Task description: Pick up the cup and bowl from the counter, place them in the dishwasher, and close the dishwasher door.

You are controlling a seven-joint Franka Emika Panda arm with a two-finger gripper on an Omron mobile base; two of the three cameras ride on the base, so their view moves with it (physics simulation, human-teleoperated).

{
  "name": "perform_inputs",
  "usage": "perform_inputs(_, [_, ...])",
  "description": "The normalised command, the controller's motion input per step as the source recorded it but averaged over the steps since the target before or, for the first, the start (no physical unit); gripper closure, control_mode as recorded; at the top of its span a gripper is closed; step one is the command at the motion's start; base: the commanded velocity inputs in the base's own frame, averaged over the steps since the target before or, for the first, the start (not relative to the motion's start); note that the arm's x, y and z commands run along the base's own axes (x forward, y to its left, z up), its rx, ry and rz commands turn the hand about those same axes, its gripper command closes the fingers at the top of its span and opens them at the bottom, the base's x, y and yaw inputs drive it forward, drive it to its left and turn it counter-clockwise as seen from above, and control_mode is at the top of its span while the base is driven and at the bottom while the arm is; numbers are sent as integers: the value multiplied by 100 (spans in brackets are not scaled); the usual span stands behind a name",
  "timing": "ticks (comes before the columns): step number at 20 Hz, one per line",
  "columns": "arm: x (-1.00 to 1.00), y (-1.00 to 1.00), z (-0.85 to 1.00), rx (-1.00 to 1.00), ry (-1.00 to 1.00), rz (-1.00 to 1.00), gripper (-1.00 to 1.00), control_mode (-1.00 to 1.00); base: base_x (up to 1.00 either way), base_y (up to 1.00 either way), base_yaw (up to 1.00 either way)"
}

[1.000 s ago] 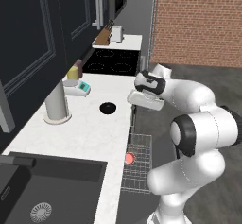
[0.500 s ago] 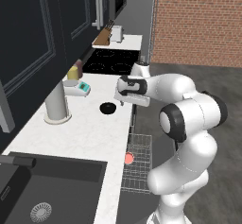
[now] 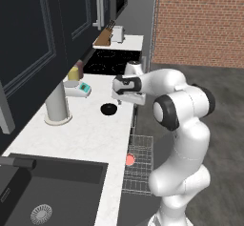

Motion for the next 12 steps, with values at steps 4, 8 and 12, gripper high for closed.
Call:
perform_inputs(4, [17, 11, -29, 1, -1, 0, -100, -100, 0, 0, 0])
perform_inputs(8, [33, 11, -24, 2, -1, 0, -100, -100, 0, 0, 0])
perform_inputs(12, [44, 26, -23, 0, 0, 0, -100, -100, 0, 0, 0])
